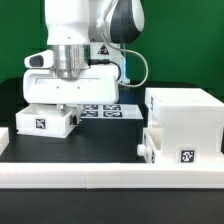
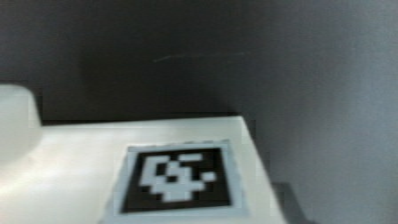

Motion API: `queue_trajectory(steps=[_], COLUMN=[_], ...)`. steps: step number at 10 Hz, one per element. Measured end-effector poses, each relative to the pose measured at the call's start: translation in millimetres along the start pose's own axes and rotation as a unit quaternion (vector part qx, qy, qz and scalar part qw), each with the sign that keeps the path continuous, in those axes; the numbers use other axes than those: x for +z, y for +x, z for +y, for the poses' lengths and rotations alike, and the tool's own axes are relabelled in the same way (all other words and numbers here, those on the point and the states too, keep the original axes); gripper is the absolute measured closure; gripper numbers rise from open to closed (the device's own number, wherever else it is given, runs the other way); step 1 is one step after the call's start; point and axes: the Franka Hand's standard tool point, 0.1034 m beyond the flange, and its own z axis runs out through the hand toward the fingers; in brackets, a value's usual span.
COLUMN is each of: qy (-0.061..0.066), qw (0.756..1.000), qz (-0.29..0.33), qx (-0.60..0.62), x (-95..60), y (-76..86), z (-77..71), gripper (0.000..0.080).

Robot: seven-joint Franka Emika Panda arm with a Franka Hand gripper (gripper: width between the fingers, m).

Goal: Assemble drawer

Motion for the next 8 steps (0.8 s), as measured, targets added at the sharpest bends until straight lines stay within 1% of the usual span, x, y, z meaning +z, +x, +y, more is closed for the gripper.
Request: queue_trajectory(steps=[1, 5, 6, 8], qy=[0.0, 0.0, 0.003, 0.017], qw=[1.0, 1.0, 1.0, 0.998], qz=[0.0, 0.0, -0.004, -0.021], qx=[0.0, 0.0, -0.006, -0.05], x=[-0.2, -0.2, -2.4, -26.3], y=[0.2, 0.2, 0.9, 8.7], z=[0.0, 0.0, -5.1, -35.2], gripper=[0.0758, 0.0758, 0.0758, 0.0758])
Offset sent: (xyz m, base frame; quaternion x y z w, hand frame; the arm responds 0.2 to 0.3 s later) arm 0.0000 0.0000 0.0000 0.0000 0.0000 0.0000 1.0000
